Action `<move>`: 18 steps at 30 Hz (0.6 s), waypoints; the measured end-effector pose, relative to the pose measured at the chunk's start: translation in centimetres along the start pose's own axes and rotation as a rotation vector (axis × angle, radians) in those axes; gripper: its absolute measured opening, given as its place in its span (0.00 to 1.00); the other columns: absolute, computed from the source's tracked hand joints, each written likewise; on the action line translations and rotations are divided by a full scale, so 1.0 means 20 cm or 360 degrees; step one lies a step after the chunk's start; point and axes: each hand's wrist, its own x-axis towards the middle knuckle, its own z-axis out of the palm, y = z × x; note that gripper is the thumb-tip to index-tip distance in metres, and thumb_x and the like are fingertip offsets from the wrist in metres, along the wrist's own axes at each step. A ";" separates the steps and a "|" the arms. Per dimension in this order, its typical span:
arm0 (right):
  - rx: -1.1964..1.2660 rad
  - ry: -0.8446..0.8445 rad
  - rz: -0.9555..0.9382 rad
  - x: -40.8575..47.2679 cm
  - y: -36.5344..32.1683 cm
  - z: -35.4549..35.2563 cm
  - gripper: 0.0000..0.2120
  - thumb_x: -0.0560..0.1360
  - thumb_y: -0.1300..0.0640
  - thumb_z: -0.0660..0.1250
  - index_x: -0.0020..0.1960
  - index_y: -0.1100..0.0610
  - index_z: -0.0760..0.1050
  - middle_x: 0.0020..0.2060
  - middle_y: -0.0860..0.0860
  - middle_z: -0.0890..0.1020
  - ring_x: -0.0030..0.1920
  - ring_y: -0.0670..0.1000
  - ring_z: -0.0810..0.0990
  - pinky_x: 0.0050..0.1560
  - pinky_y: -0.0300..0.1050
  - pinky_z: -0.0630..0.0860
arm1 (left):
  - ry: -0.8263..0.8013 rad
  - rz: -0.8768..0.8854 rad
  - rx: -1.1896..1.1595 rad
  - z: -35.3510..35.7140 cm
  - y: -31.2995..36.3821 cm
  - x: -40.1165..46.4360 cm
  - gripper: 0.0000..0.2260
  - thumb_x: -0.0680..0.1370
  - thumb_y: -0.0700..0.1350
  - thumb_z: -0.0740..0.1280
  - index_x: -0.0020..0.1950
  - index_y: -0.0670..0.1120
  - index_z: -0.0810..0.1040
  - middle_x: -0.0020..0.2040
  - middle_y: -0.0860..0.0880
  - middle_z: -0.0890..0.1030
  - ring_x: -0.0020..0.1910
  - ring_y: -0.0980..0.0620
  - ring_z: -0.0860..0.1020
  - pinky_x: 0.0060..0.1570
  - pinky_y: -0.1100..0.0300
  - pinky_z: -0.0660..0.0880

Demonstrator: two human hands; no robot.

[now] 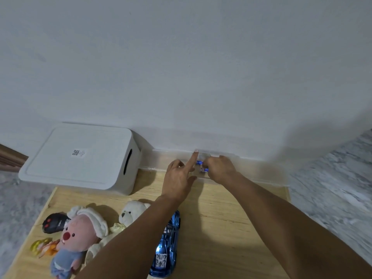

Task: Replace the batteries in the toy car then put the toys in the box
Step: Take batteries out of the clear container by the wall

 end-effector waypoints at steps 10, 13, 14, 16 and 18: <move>0.0006 -0.0149 0.0043 0.02 -0.04 -0.01 0.11 0.78 0.57 0.62 0.60 0.56 0.73 0.52 0.54 0.81 0.55 0.58 0.78 0.50 0.49 0.74 | 0.0005 -0.0025 -0.0049 0.01 -0.01 0.01 0.39 0.73 0.44 0.74 0.78 0.54 0.57 0.49 0.52 0.85 0.48 0.52 0.74 0.50 0.63 0.69; 0.0036 -0.0152 0.0058 0.02 -0.05 -0.02 0.08 0.78 0.56 0.63 0.56 0.57 0.75 0.51 0.56 0.81 0.55 0.59 0.78 0.48 0.48 0.74 | -0.0010 -0.0027 -0.0040 0.01 -0.01 0.01 0.39 0.74 0.45 0.73 0.78 0.55 0.54 0.50 0.52 0.84 0.49 0.52 0.74 0.52 0.62 0.70; 0.0047 -0.0161 0.0069 0.02 -0.05 -0.02 0.08 0.78 0.57 0.63 0.55 0.58 0.75 0.51 0.57 0.81 0.55 0.59 0.78 0.48 0.48 0.74 | -0.0005 -0.0028 -0.0037 0.01 -0.01 0.01 0.40 0.74 0.45 0.73 0.78 0.55 0.54 0.50 0.52 0.84 0.49 0.52 0.74 0.52 0.62 0.70; 0.0060 -0.0196 0.0089 0.03 -0.06 -0.03 0.08 0.78 0.59 0.63 0.55 0.58 0.75 0.51 0.57 0.81 0.54 0.58 0.78 0.49 0.48 0.74 | -0.0005 -0.0025 -0.0025 0.01 -0.01 0.01 0.40 0.73 0.46 0.74 0.78 0.54 0.54 0.50 0.52 0.85 0.49 0.52 0.74 0.51 0.63 0.70; 0.0067 -0.0211 0.0087 0.03 -0.06 -0.03 0.08 0.78 0.60 0.63 0.56 0.59 0.75 0.52 0.57 0.81 0.54 0.58 0.78 0.48 0.48 0.74 | -0.0010 -0.0015 -0.0009 0.01 -0.01 0.01 0.40 0.73 0.46 0.74 0.79 0.54 0.53 0.51 0.53 0.85 0.49 0.52 0.75 0.52 0.63 0.70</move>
